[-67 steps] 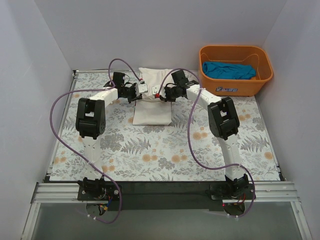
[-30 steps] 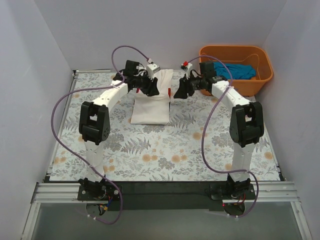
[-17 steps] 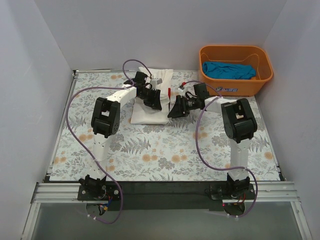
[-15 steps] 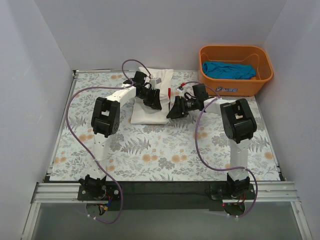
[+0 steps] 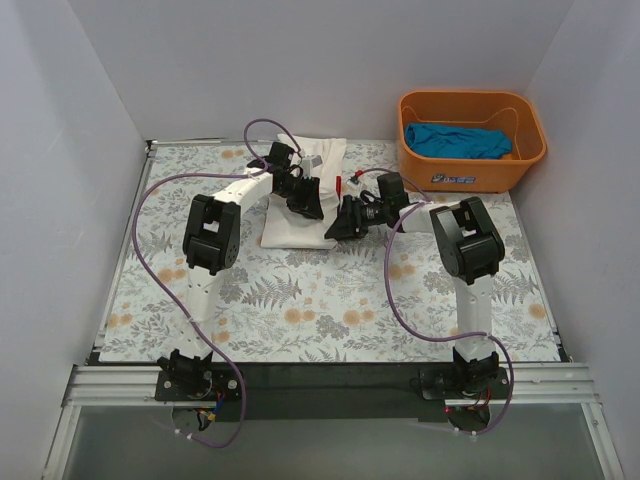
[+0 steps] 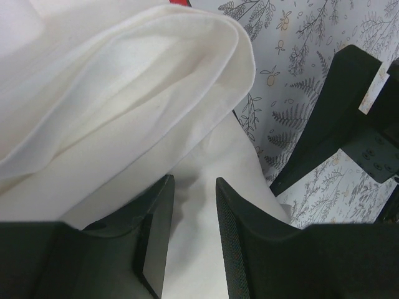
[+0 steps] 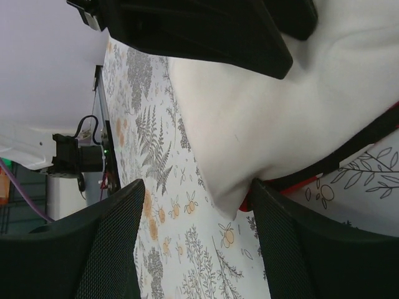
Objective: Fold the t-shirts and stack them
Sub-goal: Fold the tshirt
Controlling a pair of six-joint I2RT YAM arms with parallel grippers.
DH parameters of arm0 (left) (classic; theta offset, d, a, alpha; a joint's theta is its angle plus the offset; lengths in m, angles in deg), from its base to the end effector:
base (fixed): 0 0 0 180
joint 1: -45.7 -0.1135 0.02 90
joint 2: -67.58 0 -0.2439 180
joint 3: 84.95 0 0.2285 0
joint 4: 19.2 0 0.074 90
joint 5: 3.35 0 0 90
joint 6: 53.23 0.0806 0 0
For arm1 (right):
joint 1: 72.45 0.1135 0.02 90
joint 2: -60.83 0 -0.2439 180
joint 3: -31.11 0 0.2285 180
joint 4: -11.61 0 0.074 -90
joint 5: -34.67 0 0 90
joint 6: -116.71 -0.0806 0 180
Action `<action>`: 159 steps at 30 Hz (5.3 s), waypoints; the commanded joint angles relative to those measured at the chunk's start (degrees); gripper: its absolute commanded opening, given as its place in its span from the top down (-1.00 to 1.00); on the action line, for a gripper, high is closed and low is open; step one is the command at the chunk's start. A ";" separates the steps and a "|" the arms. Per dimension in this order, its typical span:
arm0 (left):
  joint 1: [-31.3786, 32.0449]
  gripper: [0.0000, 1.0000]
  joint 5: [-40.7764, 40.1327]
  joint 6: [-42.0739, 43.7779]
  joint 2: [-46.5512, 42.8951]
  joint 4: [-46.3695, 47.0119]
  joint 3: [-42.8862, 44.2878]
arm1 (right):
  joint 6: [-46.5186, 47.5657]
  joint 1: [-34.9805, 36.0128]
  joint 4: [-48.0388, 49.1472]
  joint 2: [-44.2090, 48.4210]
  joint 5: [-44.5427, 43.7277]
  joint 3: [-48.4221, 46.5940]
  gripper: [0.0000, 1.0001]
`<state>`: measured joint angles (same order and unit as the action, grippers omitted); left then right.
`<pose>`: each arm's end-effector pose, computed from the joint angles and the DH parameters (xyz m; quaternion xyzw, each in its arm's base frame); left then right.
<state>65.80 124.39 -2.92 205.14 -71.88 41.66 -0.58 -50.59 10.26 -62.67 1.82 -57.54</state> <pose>0.4390 -0.2132 0.1113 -0.0840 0.9204 -0.3806 0.0302 0.3805 0.2256 0.1168 -0.1791 0.7925 0.5532 0.1839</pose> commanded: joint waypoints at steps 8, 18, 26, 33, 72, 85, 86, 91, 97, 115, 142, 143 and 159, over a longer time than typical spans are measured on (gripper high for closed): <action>0.12 0.35 -2.67 -0.13 0.43 -0.78 0.40 | -5.49 -0.95 5.71 6.87 -4.23 9.18 -0.47; 0.12 0.35 -2.75 0.04 0.34 -0.52 -0.39 | -12.35 0.02 12.49 3.36 -4.06 6.54 -0.43; 0.12 0.35 -3.28 -0.22 -0.01 -0.34 -1.18 | -14.90 1.25 14.87 2.04 -1.26 6.80 -0.36; 0.12 0.35 -4.16 -0.66 -0.10 0.19 -1.88 | -15.17 1.77 14.87 5.89 1.57 13.30 0.05; -12.10 0.35 2.26 -4.27 -5.82 5.55 -1.54 | 13.67 1.86 -14.48 -9.29 -10.47 -26.15 0.77; -14.38 0.37 -2.49 -4.44 2.89 8.72 8.57 | 16.30 -1.47 -12.11 -15.80 -18.56 -35.20 0.63; -14.82 0.37 -1.97 -5.22 2.37 8.71 8.40 | 16.82 -1.83 -12.20 -15.63 -18.65 -35.29 0.60; -16.41 0.31 5.14 -8.57 -6.93 13.19 -1.16 | 20.00 -2.62 -13.34 -11.42 -14.28 -34.94 0.47; -16.41 0.29 12.80 -8.92 -20.91 11.88 -16.19 | 15.87 -0.25 -13.52 -0.35 -5.83 -24.85 0.41; -16.58 0.31 8.59 -14.19 -16.19 8.11 -33.96 | 14.71 6.44 -13.78 -4.47 -10.46 -8.24 0.43; -16.85 0.08 12.62 63.22 -41.41 18.38 -52.42 | 64.64 17.76 -23.28 15.84 -34.90 -2.95 -0.25; -16.85 0.08 13.32 65.93 -40.88 18.38 -52.51 | 65.25 18.29 -23.10 15.58 -35.26 -2.51 -0.25; -15.09 0.12 11.93 79.41 -31.83 17.85 -52.25 | 68.07 20.06 -20.90 10.92 -41.41 2.59 -0.03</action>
<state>50.39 136.17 72.69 172.81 -54.52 -10.88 66.13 -30.48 -12.52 -50.58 -38.14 -55.35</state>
